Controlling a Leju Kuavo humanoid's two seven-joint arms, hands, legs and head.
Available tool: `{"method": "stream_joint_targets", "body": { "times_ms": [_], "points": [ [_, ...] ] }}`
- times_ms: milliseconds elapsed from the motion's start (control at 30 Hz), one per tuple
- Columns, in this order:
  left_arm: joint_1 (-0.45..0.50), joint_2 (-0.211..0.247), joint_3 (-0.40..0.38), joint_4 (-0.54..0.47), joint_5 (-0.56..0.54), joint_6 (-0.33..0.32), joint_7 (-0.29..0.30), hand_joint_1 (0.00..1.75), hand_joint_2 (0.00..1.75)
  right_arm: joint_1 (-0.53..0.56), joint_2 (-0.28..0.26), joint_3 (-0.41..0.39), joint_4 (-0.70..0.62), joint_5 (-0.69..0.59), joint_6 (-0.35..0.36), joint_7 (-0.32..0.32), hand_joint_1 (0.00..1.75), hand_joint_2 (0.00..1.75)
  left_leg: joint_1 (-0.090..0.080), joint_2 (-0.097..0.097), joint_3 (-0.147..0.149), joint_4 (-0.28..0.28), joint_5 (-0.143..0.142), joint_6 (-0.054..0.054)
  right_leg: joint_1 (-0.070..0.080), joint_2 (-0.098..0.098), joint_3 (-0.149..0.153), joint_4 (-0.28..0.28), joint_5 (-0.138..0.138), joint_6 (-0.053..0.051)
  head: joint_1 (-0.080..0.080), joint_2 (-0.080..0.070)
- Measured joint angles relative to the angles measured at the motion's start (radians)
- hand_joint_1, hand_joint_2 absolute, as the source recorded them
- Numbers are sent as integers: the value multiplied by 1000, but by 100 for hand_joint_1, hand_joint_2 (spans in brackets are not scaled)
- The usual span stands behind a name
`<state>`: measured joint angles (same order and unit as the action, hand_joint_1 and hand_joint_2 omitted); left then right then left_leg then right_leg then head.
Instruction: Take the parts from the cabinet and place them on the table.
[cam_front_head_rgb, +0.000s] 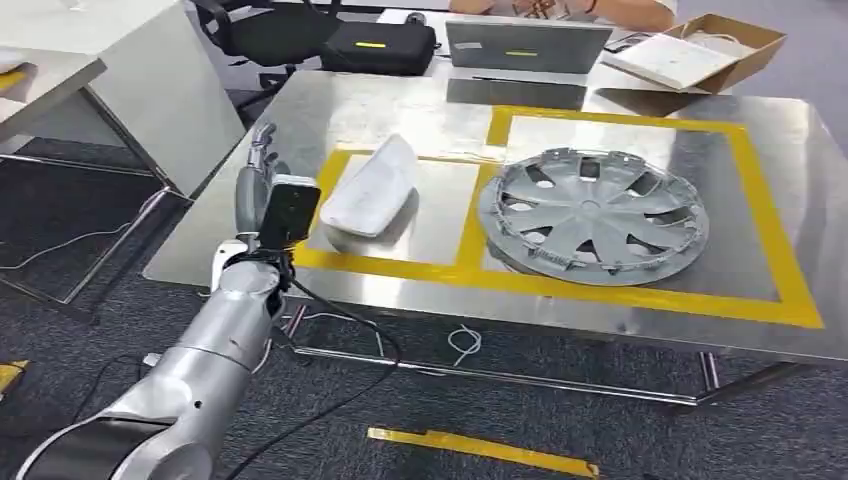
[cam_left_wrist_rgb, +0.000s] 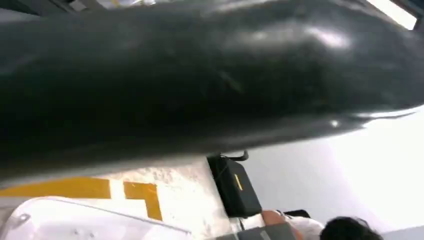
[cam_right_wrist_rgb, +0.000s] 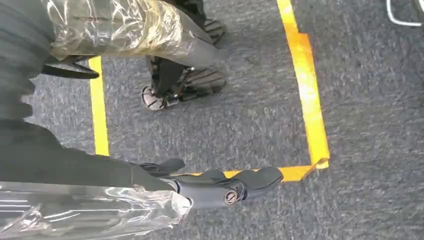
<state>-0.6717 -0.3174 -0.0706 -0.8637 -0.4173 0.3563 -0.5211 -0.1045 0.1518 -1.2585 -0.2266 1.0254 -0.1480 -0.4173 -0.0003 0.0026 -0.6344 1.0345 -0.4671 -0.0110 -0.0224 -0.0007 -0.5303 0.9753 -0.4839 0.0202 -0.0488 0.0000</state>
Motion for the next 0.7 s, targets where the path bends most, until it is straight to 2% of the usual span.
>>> {"method": "stream_joint_targets", "body": {
  "times_ms": [67,100,133,167,200,233,267,300,333,400,433,467,500,533,567,600,633,667,700],
  "points": [
    [2,2,0,1,7,-2,0,0,0,0,0,0,0,0,0,0,0,175,3,0,-46,148,-97,-7,3,-1,-16,0,12,-11,1,0],
    [4,3,0,3,11,-3,0,0,0,0,0,0,0,0,0,0,0,175,3,0,-66,220,-133,-8,4,-1,-27,1,19,-13,0,0],
    [6,4,1,5,16,-5,0,0,0,1,0,0,0,0,0,1,0,175,3,0,-72,259,-142,-7,5,-1,-38,3,26,-13,0,0],
    [7,5,2,5,19,-7,0,0,0,1,0,0,0,0,0,1,0,175,3,0,-56,252,-125,-4,8,-1,-50,5,34,-13,0,0],
    [6,5,2,5,18,-7,0,0,0,1,0,0,0,0,0,1,0,175,2,0,-23,208,-92,3,11,-1,-59,6,40,-12,0,0],
    [5,4,2,5,19,-7,0,0,0,1,0,0,0,0,0,1,0,175,0,0,25,137,-57,13,14,0,-66,6,46,-12,0,0],
    [2,3,2,5,19,-8,0,0,0,1,0,0,0,0,0,1,0,175,-6,-2,83,48,-30,29,17,0,-70,7,51,-11,0,0],
    [-2,3,2,5,19,-7,0,0,0,1,6,0,1,0,1,1,0,175,-16,-5,128,-20,-34,50,13,-1,-75,6,57,-8,3,0],
    [-6,1,2,5,19,-7,-1,0,0,-1,7,0,1,-1,0,2,0,175,-17,-3,145,-59,-38,55,18,-1,-80,8,64,-1,0,0],
    [-8,2,2,5,19,-7,-1,0,0,0,7,0,1,0,2,2,0,175,-24,-5,138,-62,-33,55,11,-3,-89,6,81,13,0,0],
    [-8,2,2,5,19,-7,-1,0,0,1,7,0,1,0,2,2,0,175,-23,-4,136,-68,-26,57,13,-3,-89,3,88,18,0,0],
    [-8,0,2,5,19,-6,-1,0,0,1,7,0,1,0,2,2,0,175,-8,1,137,-90,-7,58,14,0,-100,4,82,22,1,0],
    [-10,-1,2,6,18,-5,-1,0,0,2,6,0,1,0,2,1,0,175,-11,4,127,-91,4,56,17,1,-113,23,46,28,4,0],
    [-12,-2,2,6,18,-4,-1,0,0,1,6,0,1,0,2,2,0,175,-11,4,113,-91,12,60,14,0,-132,78,-15,34,9,0],
    [-10,-2,2,8,18,-4,-1,0,0,1,6,0,1,0,2,2,0,175,-12,4,100,-89,22,64,10,1,-152,157,-74,38,10,0],
    [-10,-1,2,10,18,-3,-1,0,0,1,5,0,1,0,2,2,0,175,-12,5,87,-88,33,63,9,1,-172,234,-114,42,7,0],
    [-10,0,2,12,18,-2,-1,0,0,1,5,0,1,0,2,2,0,175,-12,5,72,-86,42,63,10,0,-183,290,-130,46,9,0],
    [-9,0,2,14,18,-1,-1,0,0,1,5,0,1,0,2,2,0,175,-11,6,56,-84,53,61,9,0,-175,305,-117,49,9,0],
    [-7,1,2,16,18,0,-1,0,0,1,5,0,1,0,2,2,0,175,-11,6,41,-81,63,59,6,0,-147,279,-84,51,9,0]
  ]
}}
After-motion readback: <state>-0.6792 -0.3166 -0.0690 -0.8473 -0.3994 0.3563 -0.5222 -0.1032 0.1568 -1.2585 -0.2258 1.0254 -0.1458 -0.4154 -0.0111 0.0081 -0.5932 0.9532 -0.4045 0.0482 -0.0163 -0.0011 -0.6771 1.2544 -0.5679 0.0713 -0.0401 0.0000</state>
